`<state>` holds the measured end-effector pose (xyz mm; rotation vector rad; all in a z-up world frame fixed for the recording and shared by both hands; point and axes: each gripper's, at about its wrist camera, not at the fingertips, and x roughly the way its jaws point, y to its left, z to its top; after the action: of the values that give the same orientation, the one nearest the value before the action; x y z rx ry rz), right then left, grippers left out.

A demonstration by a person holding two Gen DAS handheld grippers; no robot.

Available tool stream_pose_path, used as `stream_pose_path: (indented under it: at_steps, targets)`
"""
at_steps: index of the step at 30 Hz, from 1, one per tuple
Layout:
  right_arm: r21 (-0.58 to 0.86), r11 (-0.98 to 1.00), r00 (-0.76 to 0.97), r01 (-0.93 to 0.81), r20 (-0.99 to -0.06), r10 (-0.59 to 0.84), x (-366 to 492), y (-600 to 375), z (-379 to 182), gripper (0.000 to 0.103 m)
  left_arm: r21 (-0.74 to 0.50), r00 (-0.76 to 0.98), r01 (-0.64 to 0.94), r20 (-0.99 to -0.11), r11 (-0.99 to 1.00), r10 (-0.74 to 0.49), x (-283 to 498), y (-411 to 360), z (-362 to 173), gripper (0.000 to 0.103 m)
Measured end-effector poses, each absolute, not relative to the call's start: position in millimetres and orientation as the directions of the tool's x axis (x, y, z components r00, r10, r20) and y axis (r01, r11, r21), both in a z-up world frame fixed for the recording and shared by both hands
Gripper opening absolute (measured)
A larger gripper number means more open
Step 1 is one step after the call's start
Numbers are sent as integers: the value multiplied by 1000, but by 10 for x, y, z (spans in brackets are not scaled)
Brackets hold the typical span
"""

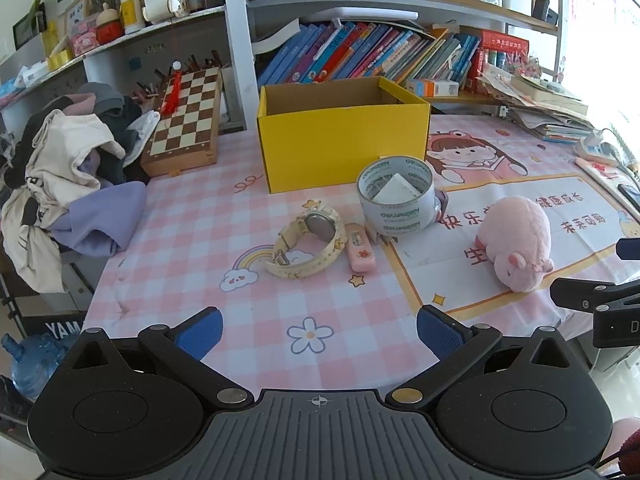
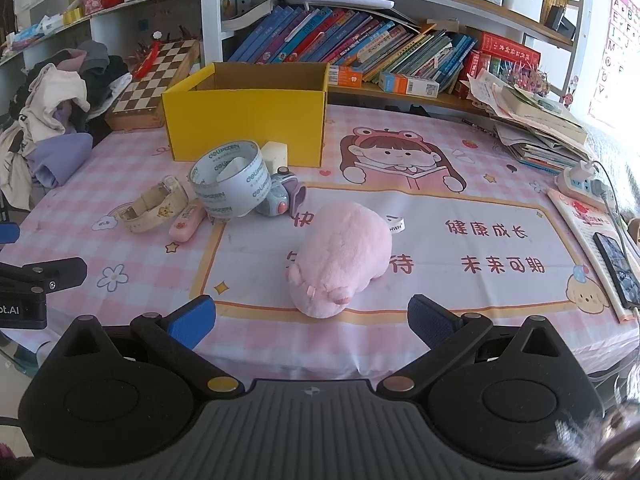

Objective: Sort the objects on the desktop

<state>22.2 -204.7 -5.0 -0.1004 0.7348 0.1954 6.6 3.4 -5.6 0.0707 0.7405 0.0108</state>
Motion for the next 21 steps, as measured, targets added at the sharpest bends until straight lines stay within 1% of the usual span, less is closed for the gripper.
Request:
stream_pose_path:
  at_steps: [10, 15, 21]
  targets:
    - [-15, 975, 696, -221, -702, 147, 281, -2020, -123, 103, 65, 716, 25, -698, 998, 27, 113, 40, -125, 103]
    - [-13, 974, 689, -225, -709, 150, 305, -1999, -152, 103, 38, 725, 29, -689, 999, 5, 111, 71, -121, 103]
    - [-17, 974, 684, -226, -714, 146, 328, -1988, -169, 103, 36, 714, 37, -700, 999, -1, 145, 57, -153, 103]
